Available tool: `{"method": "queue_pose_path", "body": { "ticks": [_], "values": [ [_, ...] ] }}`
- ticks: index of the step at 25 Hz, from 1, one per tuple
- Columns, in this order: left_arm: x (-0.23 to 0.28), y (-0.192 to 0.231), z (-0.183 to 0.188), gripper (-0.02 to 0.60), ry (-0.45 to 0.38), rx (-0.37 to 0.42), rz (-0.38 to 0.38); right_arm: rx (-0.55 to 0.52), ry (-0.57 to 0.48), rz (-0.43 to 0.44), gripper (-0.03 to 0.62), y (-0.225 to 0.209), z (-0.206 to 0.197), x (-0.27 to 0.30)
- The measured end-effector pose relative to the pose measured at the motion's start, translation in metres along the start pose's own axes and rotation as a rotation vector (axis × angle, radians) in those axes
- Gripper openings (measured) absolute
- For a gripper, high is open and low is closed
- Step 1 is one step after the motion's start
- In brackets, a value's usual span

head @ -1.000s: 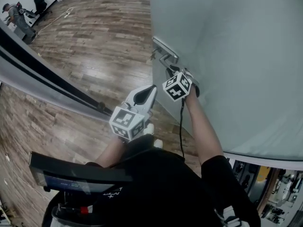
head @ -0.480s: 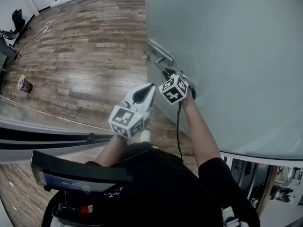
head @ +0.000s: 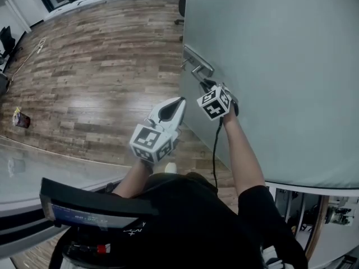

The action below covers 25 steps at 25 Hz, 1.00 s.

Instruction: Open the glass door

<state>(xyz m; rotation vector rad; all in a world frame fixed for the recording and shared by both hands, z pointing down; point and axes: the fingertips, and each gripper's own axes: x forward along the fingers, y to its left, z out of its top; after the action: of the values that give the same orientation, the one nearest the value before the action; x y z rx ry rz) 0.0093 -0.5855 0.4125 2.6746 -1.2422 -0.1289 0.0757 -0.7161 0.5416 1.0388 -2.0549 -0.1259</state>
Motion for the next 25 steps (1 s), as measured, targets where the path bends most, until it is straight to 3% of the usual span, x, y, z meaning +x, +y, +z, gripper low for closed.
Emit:
{"method": "queue_pose_path", "body": {
  "ticks": [3, 7, 25],
  "values": [
    [0.002, 0.003, 0.003, 0.002, -0.013, 0.002, -0.001, 0.024, 0.012, -0.025, 0.078, -0.014, -0.009, 0.001],
    [0.042, 0.021, -0.018, 0.002, -0.003, 0.006, 0.004, 0.060, 0.027, -0.036, 0.078, -0.049, -0.036, 0.040],
    [0.101, -0.004, 0.018, 0.002, -0.012, -0.001, -0.033, 0.158, 0.100, -0.191, 0.075, -0.150, -0.060, 0.027]
  ]
}}
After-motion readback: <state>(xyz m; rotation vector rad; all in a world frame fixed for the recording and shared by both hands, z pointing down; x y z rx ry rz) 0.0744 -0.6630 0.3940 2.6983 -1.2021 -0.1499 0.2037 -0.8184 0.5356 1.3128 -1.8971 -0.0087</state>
